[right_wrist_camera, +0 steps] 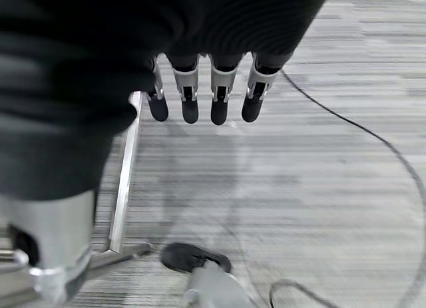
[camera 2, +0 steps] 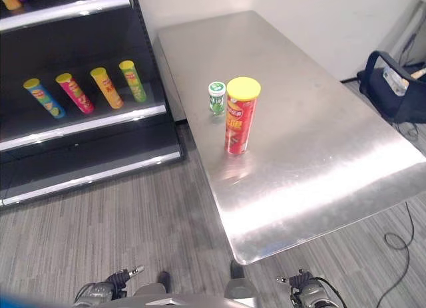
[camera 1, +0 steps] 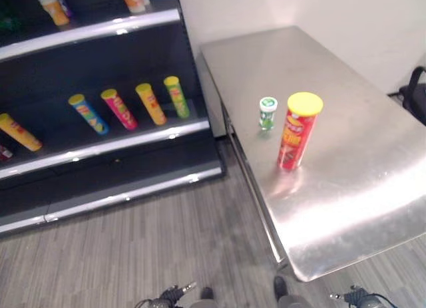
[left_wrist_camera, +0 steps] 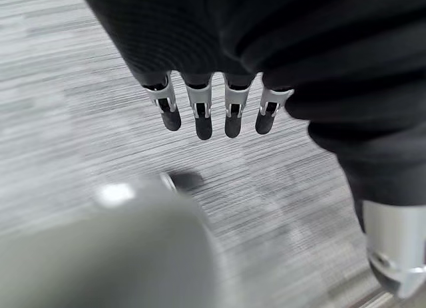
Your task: Put the goods on the table back onto the shelves and tidy them up.
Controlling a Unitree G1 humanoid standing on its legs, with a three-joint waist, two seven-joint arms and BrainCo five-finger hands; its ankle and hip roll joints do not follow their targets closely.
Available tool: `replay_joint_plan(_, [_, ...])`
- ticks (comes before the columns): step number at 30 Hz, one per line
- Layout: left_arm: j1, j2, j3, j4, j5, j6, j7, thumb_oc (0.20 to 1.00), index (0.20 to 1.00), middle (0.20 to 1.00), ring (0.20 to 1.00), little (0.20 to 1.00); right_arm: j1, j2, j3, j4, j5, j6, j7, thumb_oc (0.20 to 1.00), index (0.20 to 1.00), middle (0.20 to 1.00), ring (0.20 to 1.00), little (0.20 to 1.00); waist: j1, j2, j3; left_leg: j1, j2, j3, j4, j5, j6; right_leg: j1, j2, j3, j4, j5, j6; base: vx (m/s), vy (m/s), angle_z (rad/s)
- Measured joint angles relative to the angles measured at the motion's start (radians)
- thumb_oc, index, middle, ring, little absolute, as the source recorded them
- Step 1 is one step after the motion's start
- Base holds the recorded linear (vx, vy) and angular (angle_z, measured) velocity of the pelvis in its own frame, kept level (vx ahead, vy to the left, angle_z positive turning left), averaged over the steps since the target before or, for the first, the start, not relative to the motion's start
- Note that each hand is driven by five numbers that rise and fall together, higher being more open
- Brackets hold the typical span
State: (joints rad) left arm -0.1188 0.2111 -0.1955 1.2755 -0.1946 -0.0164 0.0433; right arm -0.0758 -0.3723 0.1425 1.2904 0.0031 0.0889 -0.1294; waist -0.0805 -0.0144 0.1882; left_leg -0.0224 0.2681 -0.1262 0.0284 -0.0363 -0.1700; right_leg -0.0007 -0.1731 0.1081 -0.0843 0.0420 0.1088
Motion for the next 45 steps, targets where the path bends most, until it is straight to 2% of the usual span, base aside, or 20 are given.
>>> replay_joint_plan(1, [0.007, -0.009, -0.018, -0.013, 0.001, -0.002, -0.001, 1.0, 1.0, 1.0, 1.0, 1.0, 0.004, -0.013, -0.017, 0.0, 0.004, -0.001, 0.0, 1.0, 1.0, 1.0, 1.0, 1.0, 0.0, 0.017, -0.007, 0.008, -0.005, 0.011, -0.004, -0.01, -0.005, -0.007, -0.011, 0.002, -0.002, -0.009, 0.012, 0.3, 0.749, -0.43])
replay_joint_plan(3, [0.007, -0.045, -0.032, -0.026, 0.001, -0.004, -0.002, 1.0, 1.0, 1.0, 1.0, 1.0, 0.026, -0.065, -0.024, 0.003, 0.01, -0.001, -0.002, 1.0, 1.0, 1.0, 1.0, 1.0, -0.004, 0.09, -0.038, 0.03, -0.039, 0.036, -0.037, -0.04, 0.002, -0.015, -0.039, -0.006, -0.013, -0.001, 0.034, 0.16, 0.533, -0.34])
replay_joint_plan(4, [-0.004, -0.024, -0.043, -0.033, 0.001, -0.004, -0.002, 1.0, 1.0, 1.0, 1.0, 1.0, 0.044, -0.038, -0.039, -0.004, 0.01, 0.003, -0.007, 1.0, 1.0, 1.0, 1.0, 1.0, -0.002, 0.053, -0.031, 0.07, -0.091, 0.066, -0.043, -0.029, -0.029, -0.022, -0.089, 0.003, 0.008, 0.047, 0.053, 0.03, 0.293, -0.43])
replay_joint_plan(5, [0.024, -0.012, -0.048, -0.044, 0.002, -0.011, 0.004, 1.0, 1.0, 1.0, 1.0, 1.0, 0.053, 0.013, -0.076, -0.019, 0.011, -0.003, 0.0, 1.0, 1.0, 1.0, 1.0, 1.0, -0.002, 0.029, -0.049, 0.091, -0.129, 0.126, -0.09, -0.02, 0.04, -0.064, -0.145, -0.066, 0.075, 0.052, 0.042, 0.04, 0.437, -0.58])
replay_joint_plan(6, [0.033, -0.005, -0.054, -0.046, 0.002, -0.013, 0.004, 1.0, 1.0, 1.0, 1.0, 1.0, 0.062, 0.032, -0.06, -0.015, 0.016, 0.005, 0.004, 1.0, 1.0, 1.0, 1.0, 1.0, 0.003, 0.018, -0.061, 0.11, -0.146, 0.151, -0.116, -0.013, 0.048, -0.085, -0.144, -0.066, 0.095, 0.06, 0.041, 0.02, 0.456, -1.08])
replay_joint_plan(7, [0.046, 0.022, -0.053, -0.042, 0.003, -0.012, 0.002, 1.0, 1.0, 1.0, 1.0, 1.0, 0.058, 0.072, -0.049, -0.018, 0.016, 0.009, 0.005, 1.0, 1.0, 1.0, 1.0, 1.0, 0.016, 0.002, -0.064, 0.128, -0.188, 0.206, -0.121, -0.009, 0.057, -0.134, -0.155, -0.088, 0.103, 0.156, 0.024, 0.02, 0.417, -1.11])
replay_joint_plan(9, [0.043, 0.03, -0.054, -0.045, 0.004, -0.007, -0.002, 1.0, 1.0, 1.0, 1.0, 1.0, 0.03, 0.083, -0.016, -0.025, 0.015, 0.007, 0.007, 1.0, 1.0, 1.0, 1.0, 1.0, 0.011, 0.029, -0.057, 0.114, -0.186, 0.256, -0.126, -0.025, 0.097, -0.171, -0.161, -0.223, 0.103, 0.266, -0.031, 0.03, 0.32, -0.71])
replay_joint_plan(10, [0.041, 0.038, -0.053, -0.053, 0.004, -0.008, -0.003, 1.0, 1.0, 1.0, 1.0, 1.0, 0.041, 0.081, -0.002, -0.018, 0.015, 0.01, 0.006, 1.0, 1.0, 1.0, 1.0, 1.0, -0.002, 0.048, -0.06, 0.117, -0.193, 0.246, -0.126, -0.027, 0.119, -0.154, -0.159, -0.285, 0.121, 0.251, -0.001, 0.05, 0.337, -0.11])
replay_joint_plan(12, [0.035, 0.052, -0.042, -0.053, 0.014, -0.018, -0.002, 1.0, 1.0, 1.0, 1.0, 1.0, 0.061, 0.078, -0.01, -0.034, 0.015, 0.006, 0.007, 1.0, 1.0, 1.0, 1.0, 1.0, 0.005, 0.053, -0.053, 0.134, -0.199, 0.244, -0.119, -0.024, 0.13, -0.154, -0.096, -0.232, 0.22, 0.114, 0.072, 0.04, 0.315, -0.01])
replay_joint_plan(13, [0.029, 0.072, -0.032, -0.04, 0.022, -0.016, -0.004, 1.0, 1.0, 1.0, 1.0, 1.0, 0.058, 0.073, 0.0, -0.034, 0.015, 0.0, 0.007, 1.0, 1.0, 1.0, 1.0, 1.0, -0.009, 0.053, -0.057, 0.132, -0.195, 0.233, -0.12, -0.024, 0.132, -0.137, -0.029, -0.22, 0.235, 0.02, 0.057, 0.01, 0.146, 0.0])
replay_joint_plan(14, [0.027, 0.083, -0.03, -0.031, 0.022, -0.016, -0.004, 1.0, 1.0, 1.0, 1.0, 1.0, 0.051, 0.067, 0.003, -0.026, 0.016, -0.004, 0.007, 1.0, 1.0, 1.0, 1.0, 1.0, -0.008, 0.048, -0.053, 0.133, -0.191, 0.234, -0.12, -0.024, 0.132, -0.128, 0.01, -0.215, 0.212, -0.004, 0.052, 0.0, 0.103, 0.09])
replay_joint_plan(17, [0.041, 0.094, -0.016, -0.004, 0.037, -0.002, -0.007, 1.0, 1.0, 1.0, 1.0, 1.0, 0.036, 0.022, 0.002, -0.016, 0.021, -0.012, 0.006, 1.0, 1.0, 1.0, 1.0, 1.0, -0.009, 0.036, -0.054, 0.153, -0.201, 0.24, -0.12, -0.023, 0.129, -0.052, 0.062, -0.202, 0.08, 0.017, 0.012, 0.02, 0.073, -0.1])
replay_joint_plan(21, [0.038, 0.097, -0.001, -0.006, 0.052, 0.005, -0.007, 1.0, 1.0, 1.0, 1.0, 1.0, 0.034, -0.009, -0.041, -0.016, 0.07, -0.014, 0.001, 1.0, 1.0, 1.0, 1.0, 1.0, -0.019, 0.031, -0.051, 0.17, -0.2, 0.246, -0.12, -0.026, 0.124, -0.024, 0.072, -0.161, 0.05, 0.017, 0.011, 0.06, 0.017, -0.09])
replay_joint_plan(28, [0.031, 0.073, 0.006, -0.058, 0.041, -0.002, -0.005, 1.0, 1.0, 1.0, 1.0, 1.0, 0.1, -0.055, -0.289, 0.016, 0.225, -0.017, -0.047, 1.0, 1.0, 1.0, 1.0, 1.0, -0.052, 0.018, -0.049, 0.185, -0.183, 0.224, -0.126, -0.044, 0.098, 0.036, 0.091, -0.153, -0.019, 0.03, 0.005, 0.09, 0.0, 0.05])
replay_joint_plan(31, [0.046, 0.054, 0.007, -0.061, 0.041, -0.002, -0.005, 1.0, 1.0, 1.0, 1.0, 1.0, 0.147, -0.156, -0.516, -0.074, 0.343, -0.033, -0.082, 1.0, 1.0, 1.0, 1.0, 1.0, -0.088, 0.027, -0.054, 0.189, -0.188, 0.224, -0.126, -0.044, 0.098, 0.04, 0.086, -0.152, -0.02, 0.029, 0.006, 0.06, 0.036, 0.01])
replay_joint_plan(37, [0.066, 0.043, 0.027, -0.069, 0.045, 0.0, -0.002, 1.0, 1.0, 1.0, 1.0, 1.0, 0.237, -0.401, -0.707, -0.201, 0.4, -0.057, -0.172, 1.0, 1.0, 1.0, 1.0, 1.0, -0.12, 0.051, -0.061, 0.188, -0.187, 0.225, -0.126, -0.043, 0.099, 0.039, 0.084, -0.152, -0.019, 0.029, 0.007, 0.02, 0.007, 0.01])
replay_joint_plan(39, [0.089, 0.034, 0.047, -0.072, 0.054, 0.004, 0.004, 1.0, 1.0, 1.0, 1.0, 1.0, 0.292, -0.481, -0.782, -0.449, 0.372, -0.046, -0.2, 1.0, 1.0, 1.0, 1.0, 1.0, -0.147, 0.062, -0.061, 0.186, -0.186, 0.225, -0.126, -0.043, 0.099, 0.037, 0.082, -0.151, -0.02, 0.029, 0.007, -0.02, -0.004, -0.01])
replay_joint_plan(41, [0.123, 0.019, 0.056, -0.076, 0.062, 0.005, 0.011, 1.0, 1.0, 1.0, 1.0, 1.0, 0.285, -0.594, -0.801, -0.712, 0.279, -0.064, -0.234, 1.0, 1.0, 1.0, 1.0, 1.0, -0.165, 0.066, -0.062, 0.185, -0.186, 0.233, -0.127, -0.044, 0.098, 0.029, 0.084, -0.14, -0.02, 0.029, 0.013, 0.01, -0.007, -0.13])
replay_joint_plan(43, [0.126, 0.012, 0.061, -0.082, 0.062, 0.005, 0.013, 1.0, 1.0, 1.0, 1.0, 1.0, 0.248, -0.646, -0.792, -0.797, 0.227, -0.105, -0.237, 1.0, 1.0, 1.0, 1.0, 1.0, -0.158, 0.056, -0.064, 0.181, -0.186, 0.233, -0.126, -0.043, 0.099, 0.026, 0.087, -0.14, -0.019, 0.032, 0.012, -0.01, -0.01, -0.05])
replay_joint_plan(45, [0.146, 0.001, 0.064, -0.096, 0.063, 0.004, 0.012, 1.0, 1.0, 1.0, 1.0, 1.0, 0.159, -0.718, -0.718, -1.009, 0.151, -0.124, -0.222, 1.0, 1.0, 1.0, 1.0, 1.0, -0.148, 0.053, -0.066, 0.181, -0.184, 0.234, -0.126, -0.039, 0.099, 0.025, 0.09, -0.138, -0.02, 0.035, 0.011, 0.03, -0.006, -0.01])
